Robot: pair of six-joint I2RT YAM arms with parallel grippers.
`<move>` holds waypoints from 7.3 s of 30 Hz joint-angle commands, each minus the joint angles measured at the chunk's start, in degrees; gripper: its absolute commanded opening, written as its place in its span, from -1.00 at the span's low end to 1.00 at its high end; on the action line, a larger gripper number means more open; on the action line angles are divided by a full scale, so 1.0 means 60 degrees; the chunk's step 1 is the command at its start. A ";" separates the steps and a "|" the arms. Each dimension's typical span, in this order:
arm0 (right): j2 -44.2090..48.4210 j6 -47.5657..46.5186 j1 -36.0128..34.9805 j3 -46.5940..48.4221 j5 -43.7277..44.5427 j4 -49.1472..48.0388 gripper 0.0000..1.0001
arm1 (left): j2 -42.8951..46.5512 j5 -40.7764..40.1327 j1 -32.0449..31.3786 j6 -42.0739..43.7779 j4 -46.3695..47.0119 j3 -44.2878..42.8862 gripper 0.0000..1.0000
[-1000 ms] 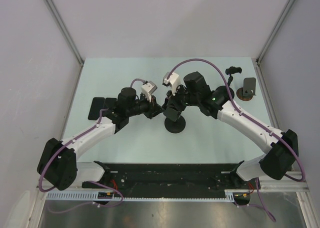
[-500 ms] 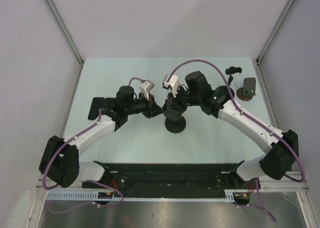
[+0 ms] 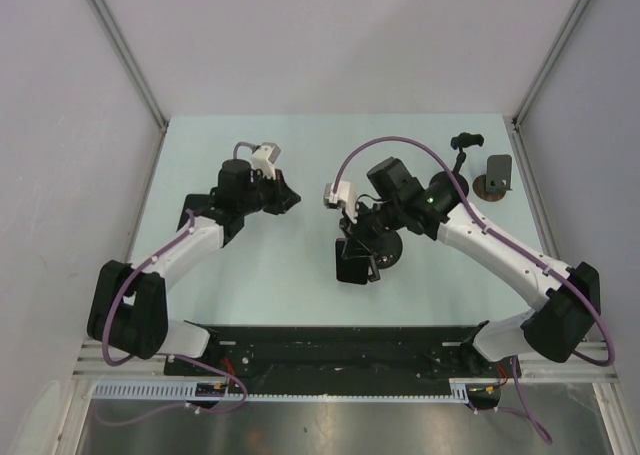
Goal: Remove the phone from the phone stand
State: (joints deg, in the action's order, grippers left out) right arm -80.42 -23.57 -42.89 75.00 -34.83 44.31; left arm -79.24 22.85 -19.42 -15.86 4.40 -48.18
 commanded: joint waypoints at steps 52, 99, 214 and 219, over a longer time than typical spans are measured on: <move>0.0997 0.5701 0.0352 0.0068 0.1000 -0.4397 -1.00 | 0.4624 -0.4495 -0.5273 0.4195 0.0262 0.1044 1.00; 0.0352 0.7063 0.0425 -0.0093 0.1601 -0.4764 -0.39 | 0.3100 -0.6942 -0.6182 0.2804 0.0350 0.0326 -0.55; 0.4307 0.5321 0.3780 -0.1719 0.3769 -0.2508 1.00 | -0.3917 -0.6590 0.1318 0.1500 -0.4806 -0.2824 0.48; 0.4366 0.5291 0.3795 -0.1719 0.3783 -0.2420 0.99 | -0.3829 -0.6811 0.1318 0.1573 -0.4792 -0.2868 0.49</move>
State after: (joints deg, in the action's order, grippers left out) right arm -54.65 8.93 -20.43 64.51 -11.46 29.80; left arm -104.71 -14.02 -12.05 -6.57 -22.65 -65.25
